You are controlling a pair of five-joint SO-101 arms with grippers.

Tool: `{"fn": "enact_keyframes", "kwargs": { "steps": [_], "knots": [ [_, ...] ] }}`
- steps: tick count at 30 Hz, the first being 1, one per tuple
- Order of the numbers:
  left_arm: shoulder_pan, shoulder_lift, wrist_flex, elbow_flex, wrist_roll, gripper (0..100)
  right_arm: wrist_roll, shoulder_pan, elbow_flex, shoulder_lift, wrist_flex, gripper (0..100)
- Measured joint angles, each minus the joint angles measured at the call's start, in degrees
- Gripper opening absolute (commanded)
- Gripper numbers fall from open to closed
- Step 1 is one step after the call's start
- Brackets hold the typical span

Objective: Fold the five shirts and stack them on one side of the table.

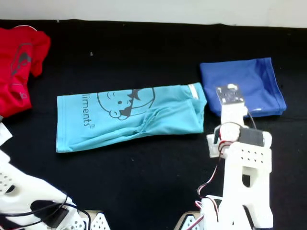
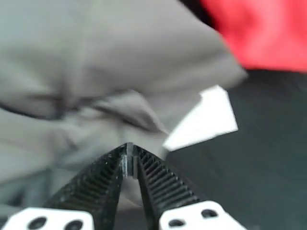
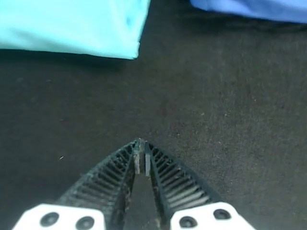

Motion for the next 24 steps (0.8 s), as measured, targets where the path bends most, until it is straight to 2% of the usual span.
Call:
{"fn": "enact_keyframes", "kwargs": {
  "steps": [4,6,9,14,19,24],
  "knots": [
    [5.54,0.0,12.22,-4.04,0.0,1,0.0,5.36,4.84,0.0,-6.51,0.6],
    [8.97,0.44,15.65,-3.78,0.0,1,0.0,7.74,5.98,0.0,-7.74,0.6],
    [13.98,0.44,16.26,0.7,0.35,2,0.0,10.9,6.33,0.0,-7.91,4.6],
    [21.27,0.44,14.15,4.92,8.53,14,1.49,16.62,6.33,0.0,-7.47,16.0],
    [26.81,2.81,12.22,4.92,13.71,18,8.79,19.25,6.33,0.0,-5.63,15.9],
    [30.59,8.18,12.13,4.92,15.74,18,9.93,19.78,6.33,0.0,-5.19,15.9]
  ]
}}
